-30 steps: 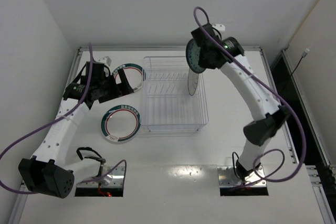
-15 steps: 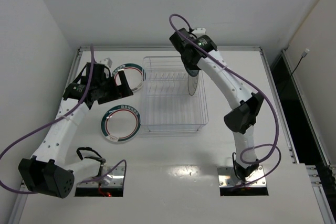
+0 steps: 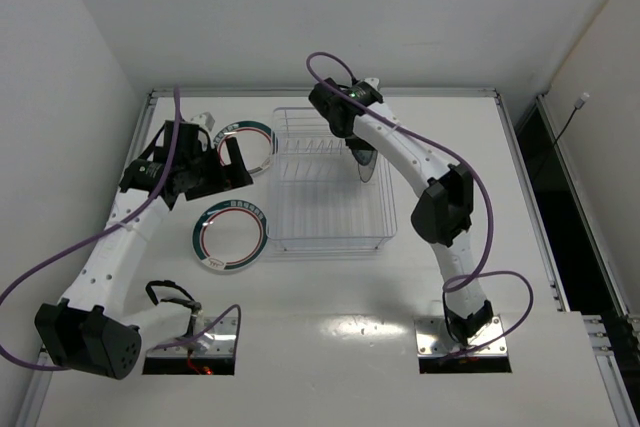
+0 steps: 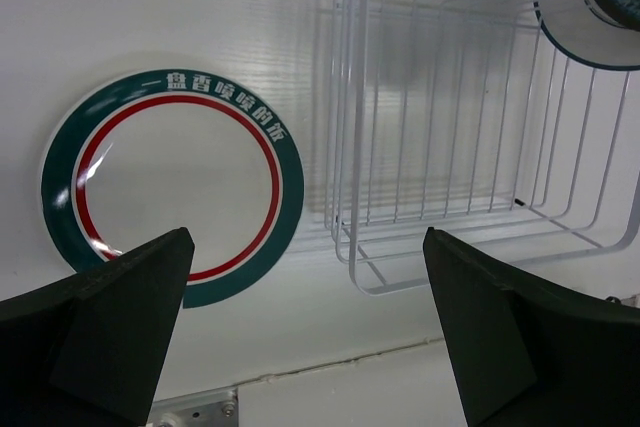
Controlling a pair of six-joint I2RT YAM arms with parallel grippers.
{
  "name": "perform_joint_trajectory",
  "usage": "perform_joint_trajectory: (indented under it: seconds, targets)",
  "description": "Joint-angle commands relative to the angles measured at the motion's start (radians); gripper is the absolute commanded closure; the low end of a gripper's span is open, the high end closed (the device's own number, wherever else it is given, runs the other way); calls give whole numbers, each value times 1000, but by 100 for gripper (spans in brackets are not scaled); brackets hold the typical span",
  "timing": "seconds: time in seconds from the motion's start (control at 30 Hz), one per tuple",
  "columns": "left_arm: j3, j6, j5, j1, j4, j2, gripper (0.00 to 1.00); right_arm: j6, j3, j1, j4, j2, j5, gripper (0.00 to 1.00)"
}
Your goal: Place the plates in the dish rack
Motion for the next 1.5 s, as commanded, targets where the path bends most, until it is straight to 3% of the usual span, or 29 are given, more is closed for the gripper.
perform_joint_trajectory:
  seconds: [0.0,0.8,1.3,1.37,1.4,1.47]
  targets:
    - [-20,15,-11,10,-15,-34,0,92,7,-10,-60,-22,89,100]
    - [-49,24,-1,10,-15,-43,0,243,-5,17,-60,-9,191,100]
    - [-50,24,-20,10,-24,-43,0,323,-96,119,-60,138,61,100]
    - [-50,24,-32,10,-34,-43,0,323,-71,128,-50,138,21,93]
    - [-50,24,-32,10,-35,-43,0,314,-56,128,-34,126,12,79]
    - [-50,24,-70,10,-45,-52,0,280,-45,128,-2,101,3,71]
